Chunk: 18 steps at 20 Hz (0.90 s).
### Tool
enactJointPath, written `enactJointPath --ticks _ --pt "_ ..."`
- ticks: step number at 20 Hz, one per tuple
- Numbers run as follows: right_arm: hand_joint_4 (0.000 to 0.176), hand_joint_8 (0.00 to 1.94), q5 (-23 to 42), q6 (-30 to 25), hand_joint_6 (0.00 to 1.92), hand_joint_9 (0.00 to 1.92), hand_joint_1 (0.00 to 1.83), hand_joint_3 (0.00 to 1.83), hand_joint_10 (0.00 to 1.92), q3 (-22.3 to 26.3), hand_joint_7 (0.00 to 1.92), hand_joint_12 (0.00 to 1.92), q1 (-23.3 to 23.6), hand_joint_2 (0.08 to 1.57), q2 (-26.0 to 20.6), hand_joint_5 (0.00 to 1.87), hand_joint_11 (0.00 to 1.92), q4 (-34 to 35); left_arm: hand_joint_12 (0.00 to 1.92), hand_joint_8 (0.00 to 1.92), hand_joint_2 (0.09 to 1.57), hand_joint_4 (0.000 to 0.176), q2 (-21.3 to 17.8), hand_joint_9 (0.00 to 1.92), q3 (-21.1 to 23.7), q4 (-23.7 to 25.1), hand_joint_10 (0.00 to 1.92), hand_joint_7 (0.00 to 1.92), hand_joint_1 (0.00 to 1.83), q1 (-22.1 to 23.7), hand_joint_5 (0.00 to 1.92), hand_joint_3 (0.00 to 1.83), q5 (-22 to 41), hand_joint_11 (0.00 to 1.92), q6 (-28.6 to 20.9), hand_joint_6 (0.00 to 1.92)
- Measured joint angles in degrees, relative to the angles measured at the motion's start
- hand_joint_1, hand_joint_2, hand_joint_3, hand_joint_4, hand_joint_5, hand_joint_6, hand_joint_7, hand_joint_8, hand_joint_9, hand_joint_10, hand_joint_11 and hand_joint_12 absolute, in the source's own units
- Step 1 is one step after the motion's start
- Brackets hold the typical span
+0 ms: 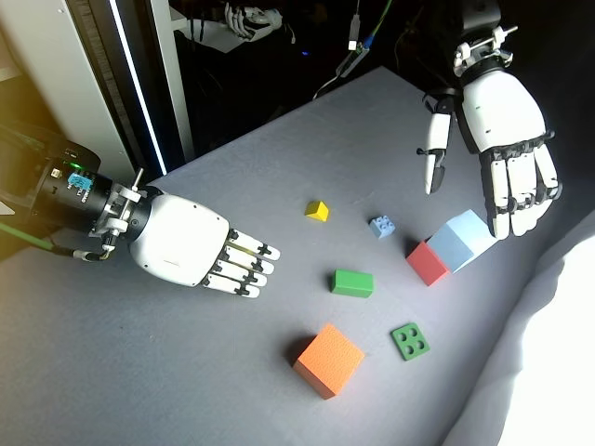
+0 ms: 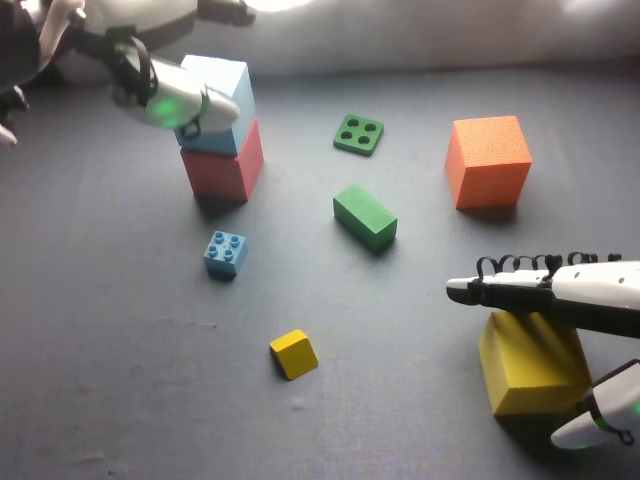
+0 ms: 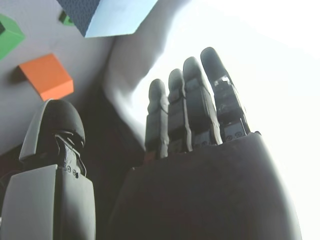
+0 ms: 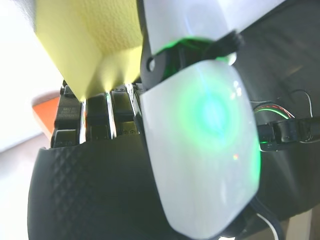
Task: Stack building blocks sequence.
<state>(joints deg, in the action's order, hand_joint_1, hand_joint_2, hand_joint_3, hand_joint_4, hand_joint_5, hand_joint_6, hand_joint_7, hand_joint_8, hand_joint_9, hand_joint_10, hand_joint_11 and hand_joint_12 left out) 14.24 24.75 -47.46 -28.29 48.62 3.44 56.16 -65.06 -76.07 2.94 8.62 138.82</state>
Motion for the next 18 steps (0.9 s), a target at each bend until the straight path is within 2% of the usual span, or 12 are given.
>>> enactJointPath --ticks 4,5,7,9,10,11,13,14,15,16,17,18 --pt "0.0 0.0 0.42 0.13 0.0 0.0 1.4 0.01 0.0 -0.07 0.0 0.02 0.28 0.93 0.0 0.0 0.03 0.0 0.85 0.0 1.21 0.0 -2.08 0.31 2.16 0.02 0.01 0.29 0.54 0.04 0.29 0.0 -1.88 0.02 0.44 0.0" --pt "0.0 0.0 0.42 0.13 0.0 0.0 1.38 0.01 0.0 -0.07 0.0 0.03 0.28 0.94 0.0 0.0 0.05 0.0 0.85 0.01 1.19 0.0 -2.4 0.34 2.27 0.02 0.02 0.32 0.62 -0.02 0.33 0.0 -2.86 0.04 0.42 0.01" --pt "0.0 0.0 0.55 0.15 0.0 0.0 1.41 0.0 0.0 -0.07 0.0 0.37 0.31 0.93 0.02 0.0 0.0 0.0 0.86 0.0 1.22 0.0 -2.56 0.31 2.62 0.17 0.0 0.29 0.62 -0.15 0.29 0.0 -4.61 0.01 0.48 0.0" --pt "0.0 0.0 0.63 0.15 0.0 0.0 1.44 0.01 0.0 -0.11 0.0 0.41 0.33 0.95 0.09 0.0 0.0 0.0 0.87 0.01 1.21 0.0 -3.41 0.34 3.76 0.17 0.01 0.32 0.65 -0.39 0.32 0.0 -5.73 0.03 0.44 0.01" --pt "0.0 0.0 0.66 0.15 0.01 0.04 1.44 0.01 0.01 -0.11 0.01 0.58 0.33 0.97 0.09 0.02 0.0 0.02 0.86 0.0 1.22 0.0 -3.74 0.32 4.44 0.28 0.0 0.3 0.62 -0.44 0.3 0.0 -6.67 0.01 0.44 0.0" --pt "0.0 0.02 0.74 0.15 0.01 0.09 1.39 0.02 0.03 -0.11 0.07 0.73 0.33 0.99 0.09 0.06 0.0 0.0 0.87 0.01 1.22 0.0 -4.2 0.34 5.03 0.5 0.01 0.32 0.63 -0.44 0.31 0.0 -7.39 0.02 0.44 0.01" --pt "0.0 0.07 0.79 0.15 0.06 0.36 1.35 0.02 0.13 -0.11 0.37 1.2 0.33 1.04 0.09 0.29 0.0 0.0 0.86 0.0 1.23 0.0 -4.96 0.29 5.62 0.68 0.0 0.26 0.61 -0.81 0.28 0.01 -8.57 0.0 0.44 0.0" --pt "0.0 0.11 0.87 0.17 0.11 0.54 1.26 0.02 0.44 -0.11 0.66 1.57 0.33 1.11 0.09 0.54 0.02 0.0 0.89 0.0 1.23 0.0 -5.73 0.32 6.25 0.9 0.0 0.3 0.57 -1.6 0.31 0.0 -9.38 0.01 0.44 0.0" --pt "0.0 0.14 0.9 0.2 0.14 0.57 1.29 0.01 0.66 -0.13 0.77 1.62 0.33 1.12 0.09 0.65 0.08 -0.02 0.9 0.01 1.23 0.0 -6.29 0.34 7.06 1.03 0.01 0.32 0.56 -1.95 0.32 0.0 -9.51 0.02 0.44 0.01" --pt "0.0 0.97 0.98 0.2 0.24 0.61 1.33 0.0 0.92 -0.13 0.85 1.71 0.33 1.15 0.09 0.79 0.15 -0.02 0.9 0.01 1.23 0.0 -7.08 0.35 8.04 1.07 0.01 0.32 0.58 -2.64 0.33 0.0 -9.68 0.02 0.44 0.01" --pt "0.0 1.12 1.14 0.2 1.03 0.71 1.35 0.0 1.34 -0.11 0.91 1.75 0.33 1.18 0.11 0.73 0.27 0.0 0.91 0.01 1.23 0.0 -7.87 0.35 9.31 1.11 0.01 0.32 0.57 -3.72 0.33 0.0 -9.84 0.02 0.44 0.01" --pt "0.0 1.19 1.14 0.2 1.12 0.72 1.36 0.0 1.41 -0.11 0.93 1.76 0.33 1.18 0.11 0.78 0.37 -0.02 0.91 0.01 1.23 0.0 -8.5 0.37 10.25 1.07 0.01 0.34 0.59 -4.74 0.34 0.0 -10.19 0.03 0.44 0.01"
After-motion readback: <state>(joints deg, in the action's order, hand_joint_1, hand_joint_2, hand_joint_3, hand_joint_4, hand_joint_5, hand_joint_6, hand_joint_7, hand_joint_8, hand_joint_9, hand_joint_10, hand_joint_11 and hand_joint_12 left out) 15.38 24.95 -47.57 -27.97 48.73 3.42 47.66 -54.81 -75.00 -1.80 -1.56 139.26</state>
